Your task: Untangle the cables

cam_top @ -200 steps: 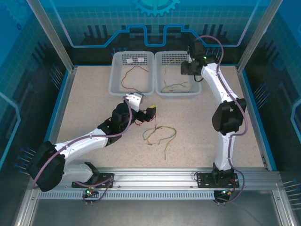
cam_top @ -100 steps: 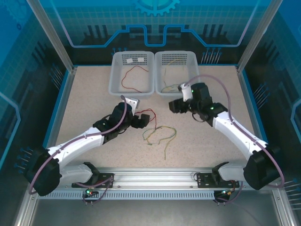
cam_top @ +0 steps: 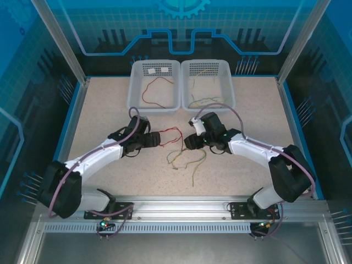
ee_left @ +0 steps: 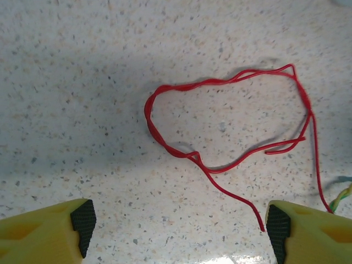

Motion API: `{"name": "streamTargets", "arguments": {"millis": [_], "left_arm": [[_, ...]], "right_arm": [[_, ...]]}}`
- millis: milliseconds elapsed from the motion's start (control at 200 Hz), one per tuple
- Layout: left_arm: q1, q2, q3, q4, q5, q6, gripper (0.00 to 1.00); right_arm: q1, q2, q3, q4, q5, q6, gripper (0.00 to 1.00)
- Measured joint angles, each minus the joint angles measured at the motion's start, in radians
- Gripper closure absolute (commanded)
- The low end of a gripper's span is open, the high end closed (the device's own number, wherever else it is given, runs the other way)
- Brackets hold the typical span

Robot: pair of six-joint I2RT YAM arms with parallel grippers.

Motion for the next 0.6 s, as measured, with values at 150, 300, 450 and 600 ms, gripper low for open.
{"name": "streamTargets", "arguments": {"millis": [150,300,450,600], "left_arm": [[0.0,0.065,0.016,0.008,0.024,-0.005,0.33],[-0.024,0.072,0.008,0.052,0.044,0.019,0.48],[-0.129,0.146,0.085,0.015,-0.021,0.118,0.48],[-0.156,0.221,0.138,-0.005,-0.069,0.188,0.48]], "right_arm": [[0.032,-0.016,0.004,0.094,0.042,-0.018,0.52],[0.032,-0.018,0.023,0.141,0.073,-0.024,0.54],[0.032,-0.017,0.042,0.159,0.089,-0.021,0.54],[0.032,-0.014,0.066,0.18,0.101,-0.009,0.53]]}}
